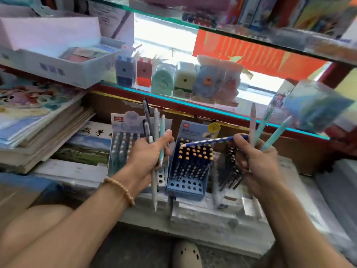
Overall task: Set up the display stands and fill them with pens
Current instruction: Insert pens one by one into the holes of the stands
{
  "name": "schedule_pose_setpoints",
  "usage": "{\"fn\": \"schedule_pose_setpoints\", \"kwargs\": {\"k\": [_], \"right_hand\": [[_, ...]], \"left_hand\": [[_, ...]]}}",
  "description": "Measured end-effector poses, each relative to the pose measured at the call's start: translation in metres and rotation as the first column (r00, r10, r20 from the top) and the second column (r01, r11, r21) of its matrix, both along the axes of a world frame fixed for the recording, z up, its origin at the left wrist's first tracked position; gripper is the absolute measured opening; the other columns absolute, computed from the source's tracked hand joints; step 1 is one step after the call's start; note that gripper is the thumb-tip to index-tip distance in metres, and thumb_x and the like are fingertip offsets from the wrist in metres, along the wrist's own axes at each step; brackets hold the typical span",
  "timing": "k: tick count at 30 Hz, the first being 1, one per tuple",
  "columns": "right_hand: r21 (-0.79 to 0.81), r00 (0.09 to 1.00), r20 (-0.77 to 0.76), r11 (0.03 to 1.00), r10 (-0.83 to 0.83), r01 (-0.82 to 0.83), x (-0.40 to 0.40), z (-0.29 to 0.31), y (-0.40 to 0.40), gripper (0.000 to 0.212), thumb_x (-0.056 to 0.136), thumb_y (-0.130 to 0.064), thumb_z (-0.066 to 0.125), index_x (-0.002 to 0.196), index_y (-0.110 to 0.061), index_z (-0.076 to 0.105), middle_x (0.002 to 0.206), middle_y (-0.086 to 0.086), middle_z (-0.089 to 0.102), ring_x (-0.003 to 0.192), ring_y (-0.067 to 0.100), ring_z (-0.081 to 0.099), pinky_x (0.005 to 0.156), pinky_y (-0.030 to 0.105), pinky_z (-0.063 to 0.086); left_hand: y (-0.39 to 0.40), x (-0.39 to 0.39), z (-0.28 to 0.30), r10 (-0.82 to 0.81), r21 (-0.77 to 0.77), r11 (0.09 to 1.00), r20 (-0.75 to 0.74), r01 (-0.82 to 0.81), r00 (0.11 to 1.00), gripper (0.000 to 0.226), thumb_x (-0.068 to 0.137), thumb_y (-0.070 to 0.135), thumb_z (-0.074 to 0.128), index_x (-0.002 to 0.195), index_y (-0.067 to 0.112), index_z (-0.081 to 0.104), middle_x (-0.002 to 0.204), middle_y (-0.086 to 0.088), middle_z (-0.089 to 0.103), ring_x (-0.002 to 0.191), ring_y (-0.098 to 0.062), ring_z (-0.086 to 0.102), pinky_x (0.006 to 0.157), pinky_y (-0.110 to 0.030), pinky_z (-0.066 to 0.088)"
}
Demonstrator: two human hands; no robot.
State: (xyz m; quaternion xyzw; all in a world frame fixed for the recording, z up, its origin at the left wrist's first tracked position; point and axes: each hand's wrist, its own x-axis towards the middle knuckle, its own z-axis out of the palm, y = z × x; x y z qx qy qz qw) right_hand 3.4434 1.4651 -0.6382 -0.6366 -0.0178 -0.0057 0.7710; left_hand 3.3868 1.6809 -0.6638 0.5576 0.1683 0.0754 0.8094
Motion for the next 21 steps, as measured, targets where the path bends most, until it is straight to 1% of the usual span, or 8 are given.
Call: {"fn": "schedule_pose_setpoints", "kwargs": {"k": [3, 5, 7, 8, 11, 16, 19, 21], "right_hand": [[-0.369, 0.991, 0.108, 0.923, -0.075, 0.111, -0.004, -0.009, -0.014, 0.016, 0.083, -0.014, 0.078, 0.068, -0.017, 0.074, 0.064, 0.003, 0.064, 0.053, 0.01, 0.055, 0.047, 0.022, 0.044], [-0.474, 0.991, 0.133, 0.876, -0.03, 0.091, -0.008, -0.02, -0.012, 0.011, 0.082, -0.014, 0.08, 0.072, -0.016, 0.074, 0.067, 0.008, 0.068, 0.058, 0.013, 0.062, 0.054, 0.031, 0.053], [-0.533, 0.99, 0.137, 0.841, -0.023, 0.093, -0.009, -0.033, -0.007, 0.009, 0.081, -0.017, 0.081, 0.075, -0.014, 0.075, 0.07, 0.011, 0.07, 0.061, 0.019, 0.065, 0.061, 0.041, 0.057], [-0.553, 0.99, 0.141, 0.827, -0.029, 0.103, -0.008, -0.039, -0.005, 0.009, 0.081, -0.018, 0.082, 0.076, -0.014, 0.075, 0.069, 0.01, 0.07, 0.06, 0.019, 0.063, 0.062, 0.042, 0.057], [-0.59, 0.987, 0.156, 0.799, -0.032, 0.119, -0.002, -0.051, 0.001, 0.011, 0.08, -0.02, 0.082, 0.077, -0.012, 0.074, 0.067, 0.008, 0.066, 0.057, 0.017, 0.057, 0.06, 0.039, 0.053], [-0.66, 0.986, 0.166, 0.745, 0.014, 0.1, 0.0, -0.062, 0.005, 0.01, 0.081, -0.021, 0.082, 0.079, -0.015, 0.074, 0.06, -0.004, 0.06, 0.052, 0.014, 0.053, 0.056, 0.037, 0.05], [-0.71, 0.985, 0.17, 0.698, 0.039, 0.095, 0.003, -0.068, 0.009, 0.019, 0.081, -0.018, 0.082, 0.068, -0.019, 0.068, 0.06, -0.003, 0.059, 0.053, 0.013, 0.051, 0.056, 0.037, 0.046], [-0.693, 0.99, 0.134, 0.718, 0.037, 0.067, 0.005, -0.071, 0.014, 0.024, 0.08, -0.015, 0.082, 0.064, -0.018, 0.065, 0.06, -0.002, 0.056, 0.054, 0.013, 0.049, 0.056, 0.033, 0.041]], "left_hand": [[-0.004, -0.002, -0.002, -0.02, 0.034, 0.999, -0.021, 0.021, 1.0, 0.029, 0.09, 0.036, 0.063, 0.091, 0.008, 0.069, 0.058, 0.0, 0.054, 0.048, -0.01, 0.046, 0.046, -0.023, 0.038], [-0.005, -0.006, -0.004, -0.036, 0.052, 0.998, -0.026, 0.037, 0.999, 0.031, 0.087, 0.037, 0.063, 0.093, 0.006, 0.069, 0.06, -0.001, 0.055, 0.05, -0.01, 0.047, 0.048, -0.023, 0.039], [-0.005, -0.008, -0.005, -0.039, 0.063, 0.997, -0.031, 0.041, 0.999, 0.034, 0.084, 0.038, 0.064, 0.093, 0.006, 0.069, 0.062, -0.002, 0.055, 0.052, -0.011, 0.047, 0.05, -0.025, 0.039], [-0.005, -0.009, -0.006, -0.035, 0.07, 0.997, -0.031, 0.037, 0.999, 0.034, 0.083, 0.038, 0.065, 0.093, 0.006, 0.07, 0.062, -0.002, 0.055, 0.052, -0.012, 0.047, 0.05, -0.025, 0.038], [-0.003, -0.011, -0.007, -0.013, 0.106, 0.994, -0.037, 0.016, 0.999, 0.03, 0.085, 0.036, 0.066, 0.089, 0.006, 0.07, 0.061, -0.002, 0.054, 0.052, -0.012, 0.047, 0.048, -0.025, 0.038], [-0.002, -0.014, -0.008, -0.008, 0.128, 0.992, -0.037, 0.013, 0.999, 0.027, 0.088, 0.033, 0.066, 0.092, 0.006, 0.068, 0.061, 0.0, 0.056, 0.052, -0.01, 0.049, 0.049, -0.023, 0.04], [-0.001, -0.016, -0.008, -0.008, 0.126, 0.992, -0.029, 0.012, 1.0, 0.029, 0.087, 0.033, 0.066, 0.095, 0.005, 0.067, 0.061, 0.001, 0.056, 0.052, -0.009, 0.049, 0.049, -0.023, 0.04], [-0.001, -0.016, -0.007, -0.004, 0.13, 0.991, -0.027, 0.008, 1.0, 0.031, 0.087, 0.034, 0.066, 0.097, 0.005, 0.067, 0.061, 0.001, 0.056, 0.052, -0.01, 0.05, 0.05, -0.023, 0.04]]}}
